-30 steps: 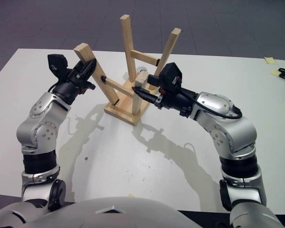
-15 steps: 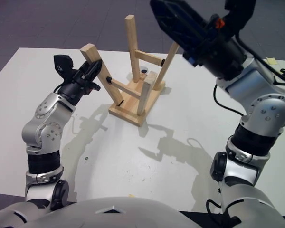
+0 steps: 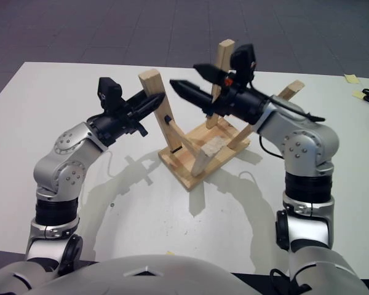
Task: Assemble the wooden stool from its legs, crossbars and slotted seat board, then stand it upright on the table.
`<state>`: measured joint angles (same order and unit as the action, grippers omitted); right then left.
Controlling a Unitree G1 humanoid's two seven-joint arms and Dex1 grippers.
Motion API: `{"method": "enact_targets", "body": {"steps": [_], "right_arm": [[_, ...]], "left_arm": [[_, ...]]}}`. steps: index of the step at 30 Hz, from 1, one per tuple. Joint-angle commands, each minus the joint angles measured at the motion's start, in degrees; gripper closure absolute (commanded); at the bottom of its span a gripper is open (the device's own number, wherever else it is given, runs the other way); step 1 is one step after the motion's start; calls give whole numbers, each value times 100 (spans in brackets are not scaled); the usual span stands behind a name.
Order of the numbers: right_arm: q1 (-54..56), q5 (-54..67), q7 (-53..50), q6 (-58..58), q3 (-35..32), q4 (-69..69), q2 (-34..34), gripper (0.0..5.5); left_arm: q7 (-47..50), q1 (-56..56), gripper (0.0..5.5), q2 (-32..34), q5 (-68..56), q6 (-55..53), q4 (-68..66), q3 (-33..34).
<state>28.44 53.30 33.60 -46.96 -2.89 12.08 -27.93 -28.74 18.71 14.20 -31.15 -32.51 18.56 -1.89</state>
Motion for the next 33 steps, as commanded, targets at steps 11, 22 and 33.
{"method": "enact_targets", "body": {"steps": [11,22,33], "right_arm": [[-770,-1605,-9,739,691,-898,259,10],[253,868,-851,-47,-1471,445,240,10],[343,1027,-1354,4,-1434,688,321,10]], "left_arm": [[-317,-307,446,631,848,370,456,-785],[569,-1261,437,779,1435,583,32,-992],[1318,343,272,13,-375,-72,824,478]]}}
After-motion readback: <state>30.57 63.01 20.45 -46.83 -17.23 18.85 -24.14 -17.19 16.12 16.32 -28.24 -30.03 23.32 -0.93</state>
